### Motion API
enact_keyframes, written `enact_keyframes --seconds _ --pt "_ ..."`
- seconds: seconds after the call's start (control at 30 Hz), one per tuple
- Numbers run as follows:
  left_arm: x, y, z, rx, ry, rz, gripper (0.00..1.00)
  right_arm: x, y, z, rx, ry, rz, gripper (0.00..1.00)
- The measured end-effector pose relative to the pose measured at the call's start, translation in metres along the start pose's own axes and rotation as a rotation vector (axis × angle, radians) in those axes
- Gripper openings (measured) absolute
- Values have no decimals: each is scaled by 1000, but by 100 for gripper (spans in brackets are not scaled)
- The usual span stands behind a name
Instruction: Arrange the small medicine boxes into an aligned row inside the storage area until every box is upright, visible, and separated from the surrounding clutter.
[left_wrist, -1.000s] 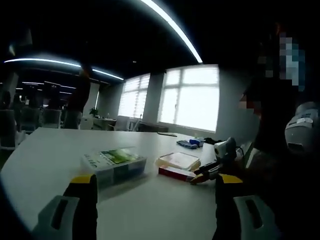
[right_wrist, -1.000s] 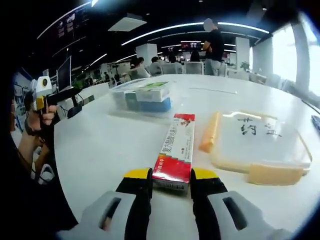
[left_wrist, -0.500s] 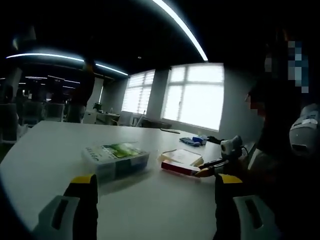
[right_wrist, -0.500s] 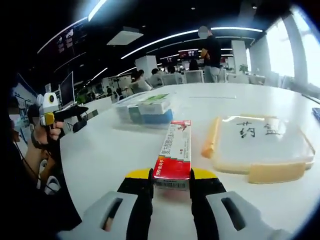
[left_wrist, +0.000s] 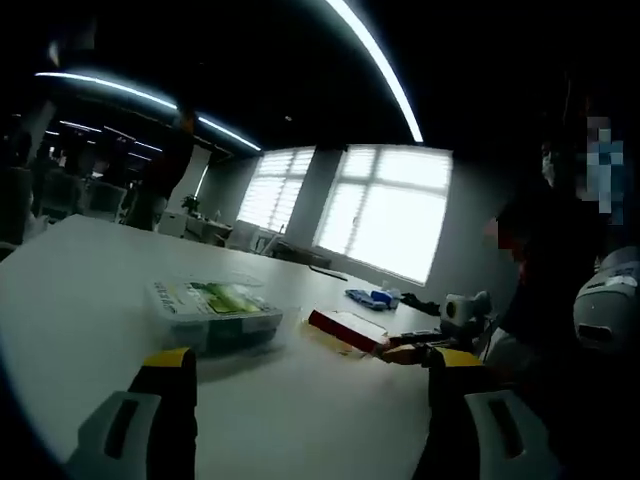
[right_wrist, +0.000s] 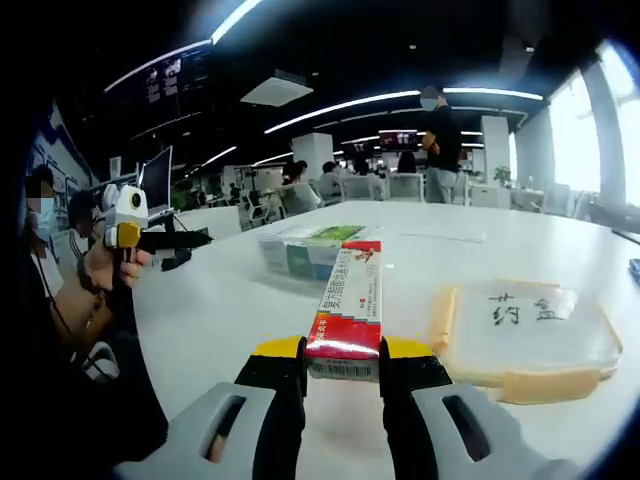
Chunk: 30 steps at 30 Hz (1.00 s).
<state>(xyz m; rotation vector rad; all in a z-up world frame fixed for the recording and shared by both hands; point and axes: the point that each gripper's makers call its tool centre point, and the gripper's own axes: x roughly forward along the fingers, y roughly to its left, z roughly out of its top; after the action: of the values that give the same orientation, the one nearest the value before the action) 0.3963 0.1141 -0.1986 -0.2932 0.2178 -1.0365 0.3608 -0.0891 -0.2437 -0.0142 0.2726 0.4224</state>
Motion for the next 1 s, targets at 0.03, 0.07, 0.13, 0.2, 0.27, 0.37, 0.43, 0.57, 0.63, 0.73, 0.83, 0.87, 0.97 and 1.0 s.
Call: enact_keyframes --seconds 0.03,0.07,0.13,0.2,0.27,0.37,0.43,0.57,0.63,0.73,0.83,0.87,0.97,1.0 --pt "2 -1 -1 -7 1 -4 96 0 5 3 2 -6 12 25" --pt "5 -1 -1 -13 -1 -8 95 0 12 9 17 -28 41 25" --pt "10 -2 0 -31 -15 -14 95 -2 29 14 23 -37 114 25" --pt "13 -1 1 -52 -26 -14 95 -3 39 21 19 -58 124 25" --pt "19 -3 2 -102 -35 -32 95 -3 45 24 11 -65 130 25" --pt "29 -7 6 -190 -66 -83 91 -2 60 29 -28 -78 150 25" --pt "33 -6 9 -224 -90 -97 88 1 70 30 -56 -74 165 25" --pt "41 -4 8 -300 -107 -107 86 7 86 33 -126 -90 166 25" --pt "43 -5 9 -350 -123 -124 81 8 90 34 -144 -95 169 26" --pt "45 -5 9 -449 -149 -158 72 10 98 35 -189 -99 175 26" --pt "47 -4 9 -503 -159 -171 70 13 105 36 -232 -96 181 26" --pt "48 -4 11 -513 -167 -175 68 13 106 36 -244 -98 175 26" --pt "50 -5 12 -538 -176 -182 61 15 110 36 -285 -99 168 26" --pt "51 -6 12 -544 -178 -185 59 15 111 36 -289 -99 172 26"
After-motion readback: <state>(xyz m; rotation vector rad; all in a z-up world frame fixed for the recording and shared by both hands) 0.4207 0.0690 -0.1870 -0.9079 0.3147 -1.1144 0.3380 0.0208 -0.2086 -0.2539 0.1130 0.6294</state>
